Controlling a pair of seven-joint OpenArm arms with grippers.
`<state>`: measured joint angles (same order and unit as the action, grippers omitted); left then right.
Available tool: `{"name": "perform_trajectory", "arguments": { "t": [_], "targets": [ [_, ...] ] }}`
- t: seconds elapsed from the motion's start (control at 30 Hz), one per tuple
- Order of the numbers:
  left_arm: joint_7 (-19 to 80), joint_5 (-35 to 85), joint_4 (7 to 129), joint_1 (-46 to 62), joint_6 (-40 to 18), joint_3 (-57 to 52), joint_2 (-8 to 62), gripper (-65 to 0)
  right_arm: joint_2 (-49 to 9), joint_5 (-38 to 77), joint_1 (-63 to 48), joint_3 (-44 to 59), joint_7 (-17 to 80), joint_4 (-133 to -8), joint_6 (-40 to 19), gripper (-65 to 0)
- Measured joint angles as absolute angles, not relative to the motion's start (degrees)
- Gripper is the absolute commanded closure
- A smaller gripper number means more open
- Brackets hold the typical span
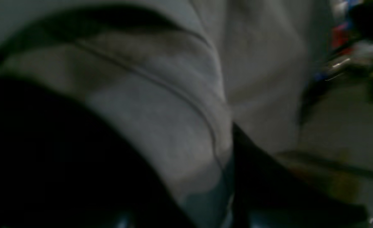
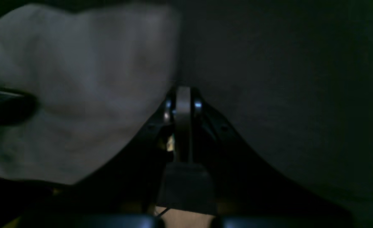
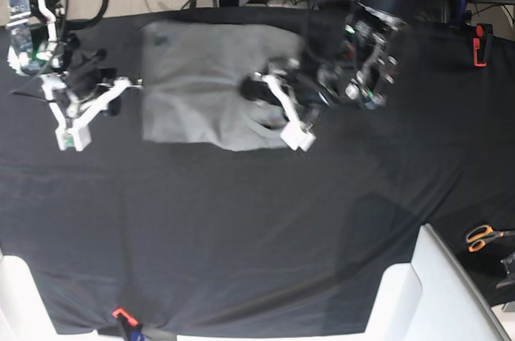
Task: Fold the T-shirt properly
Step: 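Rotate the folded shirt with the left gripper so the collar faces the robot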
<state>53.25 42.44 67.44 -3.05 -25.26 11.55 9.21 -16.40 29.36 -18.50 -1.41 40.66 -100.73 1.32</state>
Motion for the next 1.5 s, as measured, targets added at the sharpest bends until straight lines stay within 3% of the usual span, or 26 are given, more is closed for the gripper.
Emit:
{"name": "perform_trajectory", "arguments": {
  "t": [0.2,0.43,0.6,1.0,1.5],
  "targets": [
    [59.4,33.8,68.1,-12.8,-24.8,24.1,11.9,0.0,-16.2,29.2,-18.6,-1.4,40.9,-100.7,1.4,-1.4],
    [59.8,24.8,68.2,-23.8,-25.3,48.3,13.5,0.0,-16.2,29.2,-18.7,-1.5,41.0,-100.7,1.3,-1.4],
    [59.2,19.2,68.2,-27.4,-25.5,56.1,13.2,0.0,-16.2,29.2,-18.7,-1.5,41.1,-100.7,1.3,-1.4],
    [57.4,-3.6,68.3,-29.4,-32.1,60.4,7.9,0.0,-16.2,29.6,-18.8,-1.5,41.1,-100.7,1.3,-1.4],
    [53.8,-5.1,66.6,-28.5,-32.2,60.1,4.1,0.0,-16.2,29.6,-18.3,-1.3,40.9,-97.4,1.2,-1.4]
  ]
}}
